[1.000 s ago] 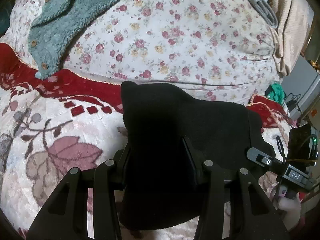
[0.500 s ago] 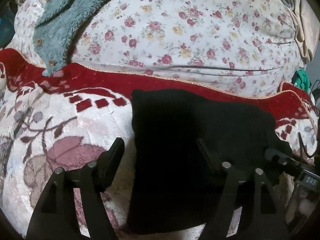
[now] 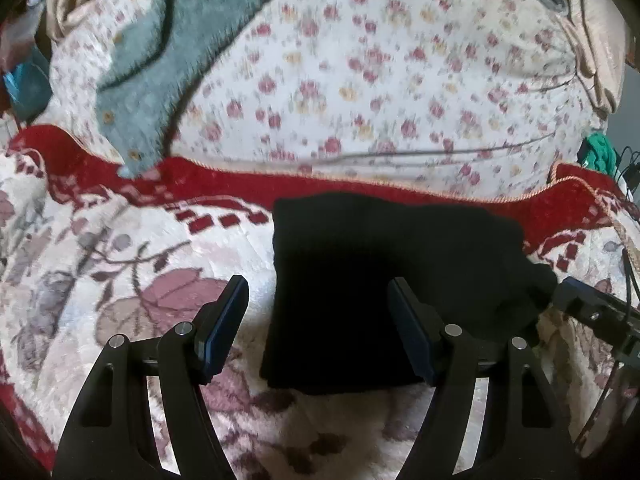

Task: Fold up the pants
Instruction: 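Open both grippers and lift them off the folded pants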

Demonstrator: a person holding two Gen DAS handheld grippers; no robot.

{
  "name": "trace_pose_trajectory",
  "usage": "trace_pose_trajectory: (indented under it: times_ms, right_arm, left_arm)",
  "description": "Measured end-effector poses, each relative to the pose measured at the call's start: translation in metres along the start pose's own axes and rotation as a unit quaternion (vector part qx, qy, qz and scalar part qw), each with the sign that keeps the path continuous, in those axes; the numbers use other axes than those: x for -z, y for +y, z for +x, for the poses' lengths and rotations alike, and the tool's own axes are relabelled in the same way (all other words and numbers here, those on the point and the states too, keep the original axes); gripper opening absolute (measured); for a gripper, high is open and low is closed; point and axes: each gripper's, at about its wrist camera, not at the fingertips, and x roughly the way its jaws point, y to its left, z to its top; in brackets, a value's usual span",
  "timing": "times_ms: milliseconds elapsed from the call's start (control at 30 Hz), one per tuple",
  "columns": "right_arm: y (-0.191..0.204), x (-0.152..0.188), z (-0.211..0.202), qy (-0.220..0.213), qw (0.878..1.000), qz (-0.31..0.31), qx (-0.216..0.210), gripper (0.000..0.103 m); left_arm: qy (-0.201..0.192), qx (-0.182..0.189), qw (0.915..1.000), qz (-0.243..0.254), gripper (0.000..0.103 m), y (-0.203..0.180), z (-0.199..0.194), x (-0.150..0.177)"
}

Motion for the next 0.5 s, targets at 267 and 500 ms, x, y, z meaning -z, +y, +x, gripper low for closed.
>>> trace_pose_trajectory:
  times_ms: [267, 500]
  right_arm:
    - [0.027, 0.012, -0.014, -0.017, 1.0, -0.026, 0.002, 0.07]
    - [0.044, 0.017, -0.02, -0.031, 0.999, -0.03, -0.002, 0.071]
  left_arm:
    - [-0.041, -0.006, 0.9991, -0.009, 0.072, -0.004, -0.04, 0.01]
    - [-0.063, -0.029, 0.9975, -0.012, 0.072, -0.007, -0.064, 0.018]
